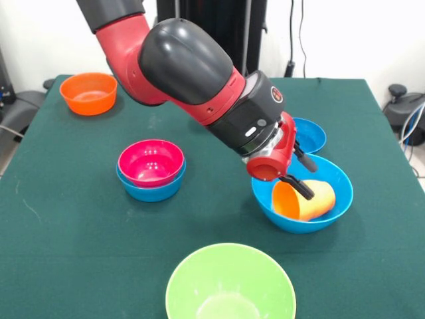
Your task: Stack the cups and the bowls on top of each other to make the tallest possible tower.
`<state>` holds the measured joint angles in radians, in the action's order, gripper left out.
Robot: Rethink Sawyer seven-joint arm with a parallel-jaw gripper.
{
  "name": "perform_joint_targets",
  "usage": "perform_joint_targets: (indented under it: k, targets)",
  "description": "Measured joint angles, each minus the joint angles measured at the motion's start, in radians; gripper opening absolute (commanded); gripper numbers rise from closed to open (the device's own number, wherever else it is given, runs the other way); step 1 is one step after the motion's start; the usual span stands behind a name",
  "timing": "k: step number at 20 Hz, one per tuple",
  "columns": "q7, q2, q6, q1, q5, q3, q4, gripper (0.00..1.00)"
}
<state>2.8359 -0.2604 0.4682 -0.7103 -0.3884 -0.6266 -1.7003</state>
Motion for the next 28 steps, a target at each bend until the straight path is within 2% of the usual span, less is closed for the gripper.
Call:
perform_joint_targets:
  k: [5,22,28]
  targets:
    - [0.0,-0.001,-0.005,0.0,0.006,0.0,-0.002,1.0]
    - [0.0,-0.005,-0.143,-0.016,0.007,0.0,-0.032,1.0]
    - [0.0,-0.009,-0.145,-0.036,0.013,0.0,-0.051,1.0]
